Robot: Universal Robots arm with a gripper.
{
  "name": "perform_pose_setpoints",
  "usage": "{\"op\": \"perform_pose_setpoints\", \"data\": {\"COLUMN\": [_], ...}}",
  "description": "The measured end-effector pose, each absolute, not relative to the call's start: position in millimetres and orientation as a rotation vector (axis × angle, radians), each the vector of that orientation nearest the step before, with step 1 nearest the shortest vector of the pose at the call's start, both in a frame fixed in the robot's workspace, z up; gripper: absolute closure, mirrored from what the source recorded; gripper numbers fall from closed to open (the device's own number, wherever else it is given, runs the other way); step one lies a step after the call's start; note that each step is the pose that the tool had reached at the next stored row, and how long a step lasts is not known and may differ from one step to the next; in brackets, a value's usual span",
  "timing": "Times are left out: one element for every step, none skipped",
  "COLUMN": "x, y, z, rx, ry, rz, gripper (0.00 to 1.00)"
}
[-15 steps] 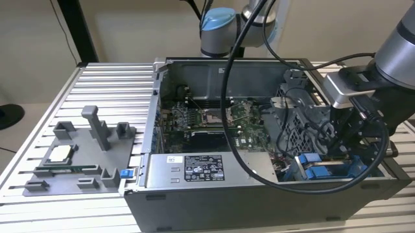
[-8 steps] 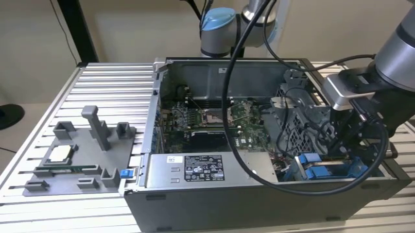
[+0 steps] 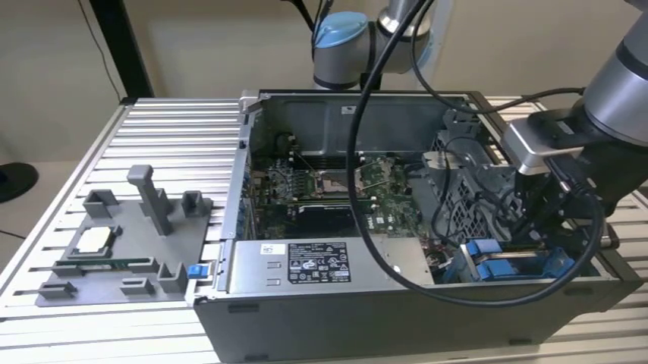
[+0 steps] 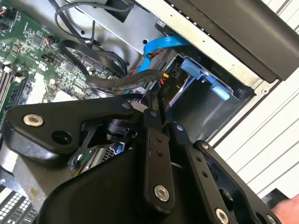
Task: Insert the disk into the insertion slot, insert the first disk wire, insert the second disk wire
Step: 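Insert the second disk wire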
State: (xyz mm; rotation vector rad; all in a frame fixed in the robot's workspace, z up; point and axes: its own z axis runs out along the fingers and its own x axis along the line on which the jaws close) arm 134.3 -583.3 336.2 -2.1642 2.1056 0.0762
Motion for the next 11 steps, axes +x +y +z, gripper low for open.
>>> {"op": "perform_pose_setpoints", "data": {"x": [134, 134, 134, 134, 134, 134, 134, 134, 134, 134, 134], "y": [-583, -583, -583, -583, -583, -583, -583, -583, -583, -583, -583], "z": [334, 333, 332, 332, 331, 330, 331, 334, 337, 341, 345], "rx": [-2.163, -2.16, -2.157, -2.153, -2.149, -2.147, -2.148, -2.148, -2.148, -2.148, -2.148], "ry": [2.105, 2.103, 2.1, 2.097, 2.093, 2.091, 2.091, 2.091, 2.091, 2.091, 2.092], "rz": [0.078, 0.083, 0.089, 0.096, 0.103, 0.106, 0.106, 0.106, 0.106, 0.106, 0.106], "gripper": [1.0, 1.0, 1.0, 1.0, 1.0, 0.0, 0.0, 0.0, 0.0, 0.0, 0.0]}}
